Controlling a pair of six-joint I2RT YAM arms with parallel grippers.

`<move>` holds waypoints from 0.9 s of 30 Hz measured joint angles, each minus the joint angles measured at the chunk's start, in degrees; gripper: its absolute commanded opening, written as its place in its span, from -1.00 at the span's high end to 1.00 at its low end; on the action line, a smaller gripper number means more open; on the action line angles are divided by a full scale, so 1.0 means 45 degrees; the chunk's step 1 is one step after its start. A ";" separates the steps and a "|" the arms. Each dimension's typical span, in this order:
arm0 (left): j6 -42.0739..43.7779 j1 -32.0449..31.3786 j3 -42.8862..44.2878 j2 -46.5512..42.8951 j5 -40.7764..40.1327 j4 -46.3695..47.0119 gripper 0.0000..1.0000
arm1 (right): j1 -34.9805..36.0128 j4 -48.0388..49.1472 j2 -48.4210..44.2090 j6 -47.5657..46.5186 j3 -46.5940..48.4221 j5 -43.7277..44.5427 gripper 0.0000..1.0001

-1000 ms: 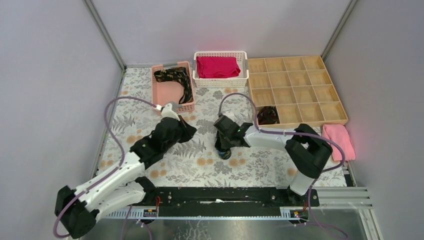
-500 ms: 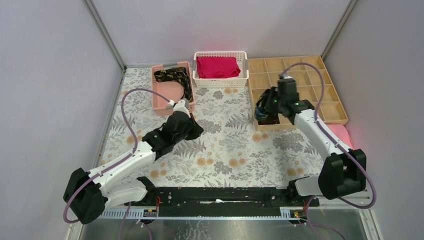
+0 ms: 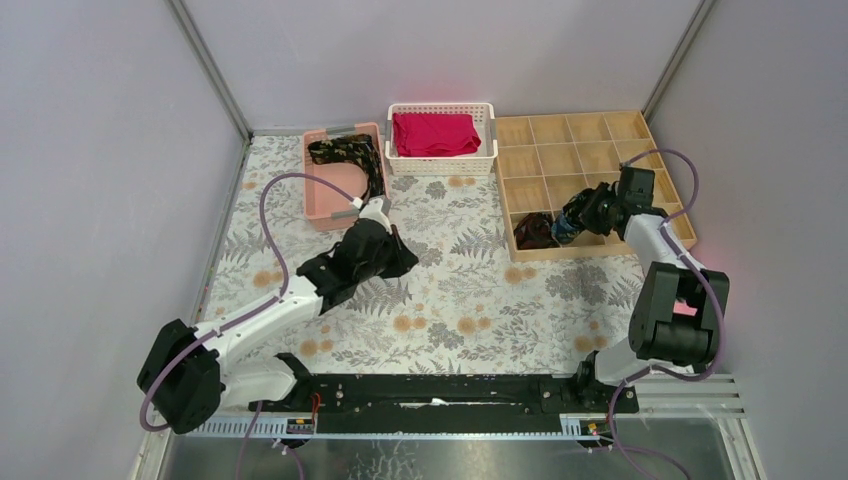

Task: Roll the ties
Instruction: Place the tie in the storage box.

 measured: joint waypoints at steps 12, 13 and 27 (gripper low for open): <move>0.0034 0.0000 0.0000 0.0704 0.0374 0.0627 1.00 | -0.0597 0.2283 0.1749 0.0121 -0.0967 -0.1127 1.00; 0.0034 0.0000 0.0000 0.0704 0.0379 0.0665 1.00 | -0.0622 0.2356 0.1817 0.0126 -0.0962 -0.1151 1.00; 0.0034 0.0005 -0.0019 0.0748 0.0942 0.1214 1.00 | -0.0525 -0.0884 0.2997 -0.0738 0.1141 0.1345 1.00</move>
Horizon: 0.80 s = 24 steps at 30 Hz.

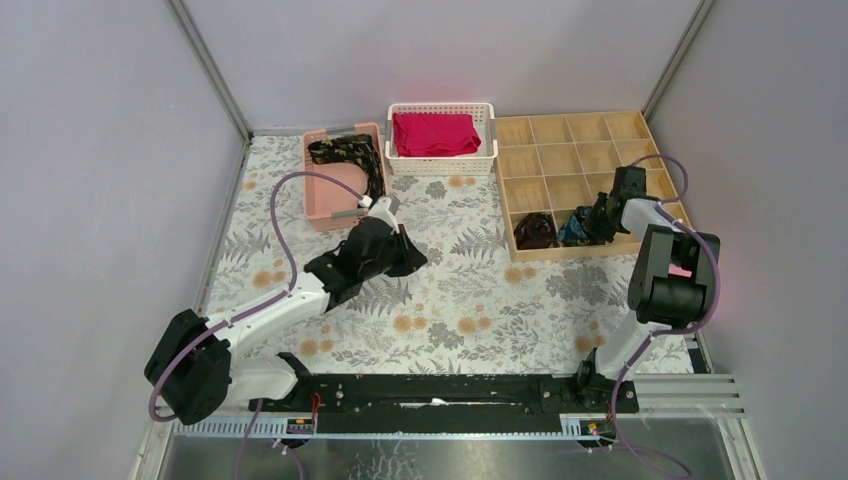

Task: Roll the ties
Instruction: Place the tie in the storage box.

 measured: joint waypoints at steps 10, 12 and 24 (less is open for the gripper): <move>0.0005 0.0000 -0.0185 0.0243 0.0209 0.0199 1.00 | 0.1331 -0.2098 0.1350 -0.0452 0.1656 0.3555 1.00; 0.0005 0.0000 -0.0204 0.0267 0.0233 0.0214 1.00 | 0.1729 -0.2424 0.1574 -0.0491 0.1948 0.4454 1.00; 0.0117 0.0000 -0.0277 0.0423 0.0461 0.0413 1.00 | 0.3070 -0.3798 0.2900 -0.0520 0.3327 0.8170 1.00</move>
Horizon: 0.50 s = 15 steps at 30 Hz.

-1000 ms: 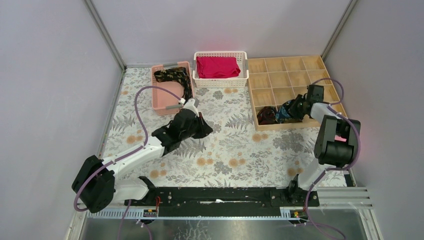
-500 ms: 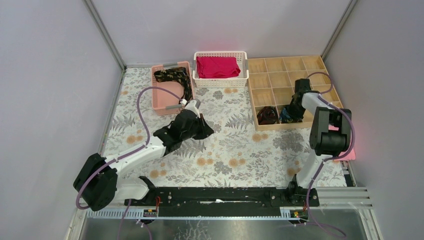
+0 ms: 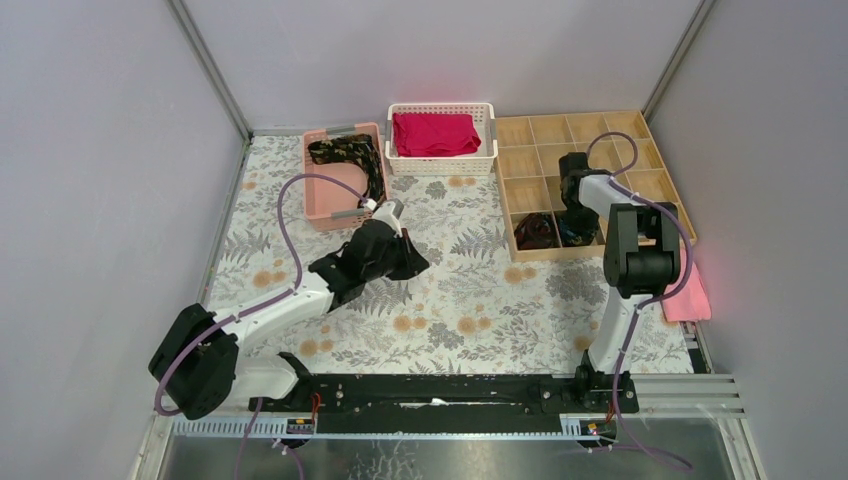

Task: Roll the ties
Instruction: Place the tie in the storage box.

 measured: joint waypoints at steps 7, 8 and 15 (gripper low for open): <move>0.0029 0.0000 0.0000 0.0107 0.0160 0.0131 1.00 | 0.0209 -0.0568 0.0413 -0.0005 0.0248 0.0913 1.00; 0.0034 0.0000 0.0000 0.0107 0.0194 0.0151 1.00 | 0.0277 -0.0539 0.0413 -0.0005 0.0175 0.1039 0.95; 0.0097 0.0000 -0.0121 0.0107 0.0355 0.0170 1.00 | 0.0763 0.0083 0.0214 0.0005 -0.0495 0.1996 -0.05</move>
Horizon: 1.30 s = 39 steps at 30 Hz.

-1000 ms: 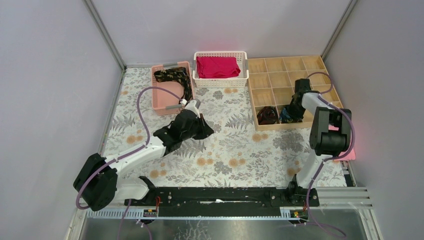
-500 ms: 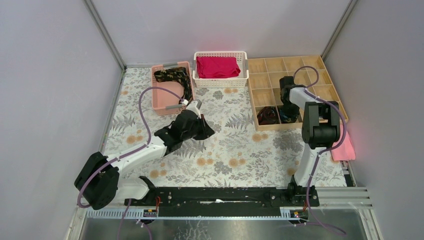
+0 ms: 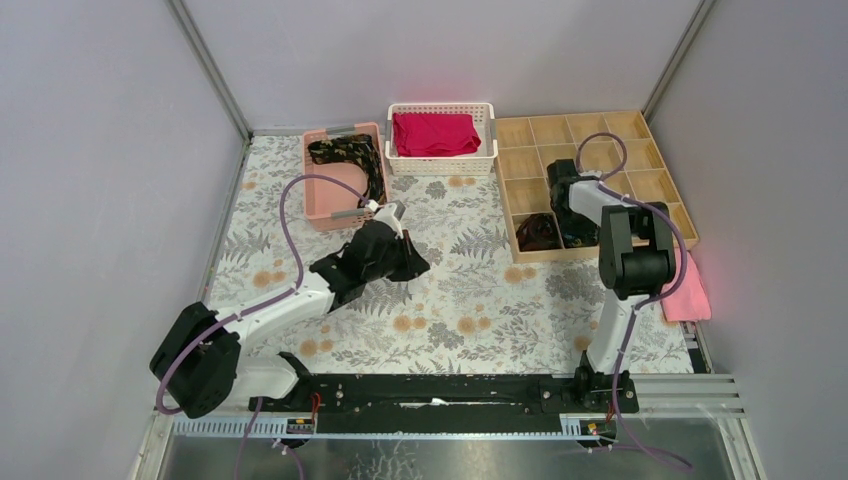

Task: Roll the ties
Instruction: Place the tie in the storage box.

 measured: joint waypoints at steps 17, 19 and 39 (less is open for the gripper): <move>0.0073 0.0000 0.0000 0.0452 0.0515 0.0126 1.00 | -0.0228 0.0617 -0.4702 0.0413 -0.3920 -0.3793 -0.32; 0.0073 0.0000 0.0000 0.0622 0.0612 0.0214 1.00 | -0.0214 0.0461 -0.5187 0.0486 -0.3920 -0.3857 -0.31; 0.0068 0.0000 -0.0019 0.1088 0.0986 0.0602 1.00 | -0.0204 -0.0189 -0.7742 0.0879 -0.3905 -0.4109 1.00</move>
